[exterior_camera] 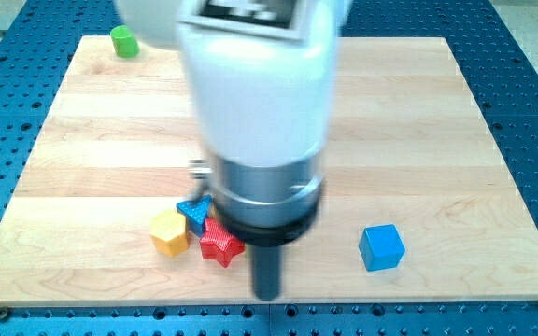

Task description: Move the blue cube into the green star

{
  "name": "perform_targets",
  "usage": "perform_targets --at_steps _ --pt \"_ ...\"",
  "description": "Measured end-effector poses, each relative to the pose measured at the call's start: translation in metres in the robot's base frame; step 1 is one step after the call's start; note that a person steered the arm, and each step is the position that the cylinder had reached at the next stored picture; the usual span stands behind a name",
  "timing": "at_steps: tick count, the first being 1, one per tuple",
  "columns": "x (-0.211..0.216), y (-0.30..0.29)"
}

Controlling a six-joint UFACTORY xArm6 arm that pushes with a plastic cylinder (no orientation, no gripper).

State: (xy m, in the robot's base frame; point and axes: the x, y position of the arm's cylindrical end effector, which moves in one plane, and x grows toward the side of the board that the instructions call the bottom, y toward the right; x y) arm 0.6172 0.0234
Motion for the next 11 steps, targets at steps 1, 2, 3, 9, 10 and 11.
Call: perform_targets --at_steps 1,2,3,9,10,11 --pt "-0.033 0.036" --pt "-0.075 0.069" --pt "-0.084 0.148" --pt "-0.035 0.113" --pt "-0.035 0.061" --pt "-0.035 0.028"
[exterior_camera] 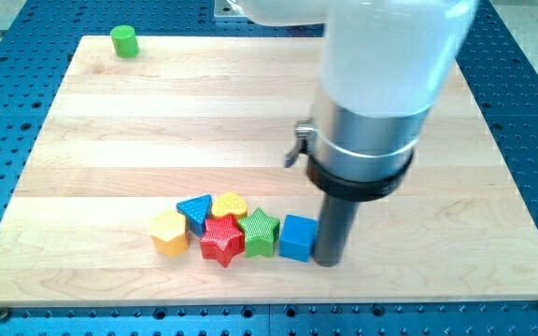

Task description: Move the blue cube into the green star

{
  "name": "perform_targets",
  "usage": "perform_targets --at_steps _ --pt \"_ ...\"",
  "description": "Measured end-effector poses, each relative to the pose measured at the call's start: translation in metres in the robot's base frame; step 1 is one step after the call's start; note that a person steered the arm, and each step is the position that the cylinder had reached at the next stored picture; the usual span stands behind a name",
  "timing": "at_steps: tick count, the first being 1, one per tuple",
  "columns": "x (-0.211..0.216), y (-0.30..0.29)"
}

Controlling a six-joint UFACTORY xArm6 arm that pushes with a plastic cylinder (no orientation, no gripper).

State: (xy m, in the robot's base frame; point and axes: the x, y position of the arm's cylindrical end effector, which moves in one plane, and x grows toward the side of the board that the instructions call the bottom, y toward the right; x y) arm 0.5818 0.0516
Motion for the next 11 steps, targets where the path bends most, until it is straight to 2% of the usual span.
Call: perform_targets --at_steps 3,6,11 --pt "0.000 0.008" --pt "-0.023 0.093" --pt "-0.035 0.167"
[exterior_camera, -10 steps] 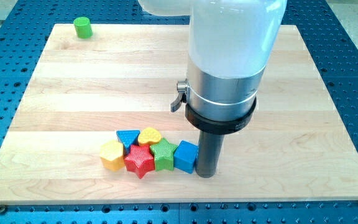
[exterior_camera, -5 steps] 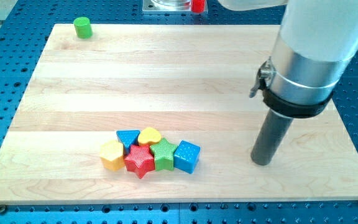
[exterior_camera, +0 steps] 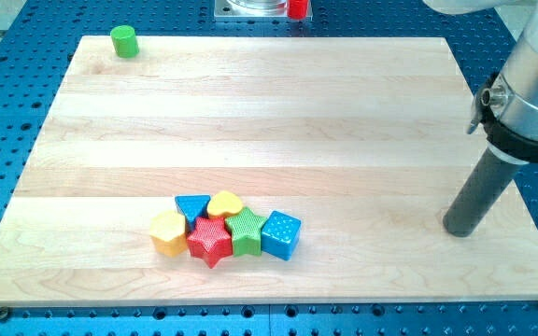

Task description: Move the blue cube into the green star

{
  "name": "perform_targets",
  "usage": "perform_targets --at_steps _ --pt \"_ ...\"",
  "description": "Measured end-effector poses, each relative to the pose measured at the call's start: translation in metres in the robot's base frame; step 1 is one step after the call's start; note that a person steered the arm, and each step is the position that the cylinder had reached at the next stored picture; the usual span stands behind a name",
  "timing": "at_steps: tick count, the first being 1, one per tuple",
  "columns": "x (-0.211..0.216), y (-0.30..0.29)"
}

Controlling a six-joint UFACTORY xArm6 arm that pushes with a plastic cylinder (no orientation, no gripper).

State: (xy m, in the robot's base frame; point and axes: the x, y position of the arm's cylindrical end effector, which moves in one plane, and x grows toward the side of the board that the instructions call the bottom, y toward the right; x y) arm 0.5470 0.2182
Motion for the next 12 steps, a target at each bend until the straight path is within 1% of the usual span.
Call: perform_targets --at_steps 7,8,9,10,11,12 --pt "-0.006 0.013" --pt "-0.006 -0.001" --pt "-0.043 0.010" --pt "-0.144 0.014" --pt "-0.172 -0.111" --pt "-0.171 -0.263"
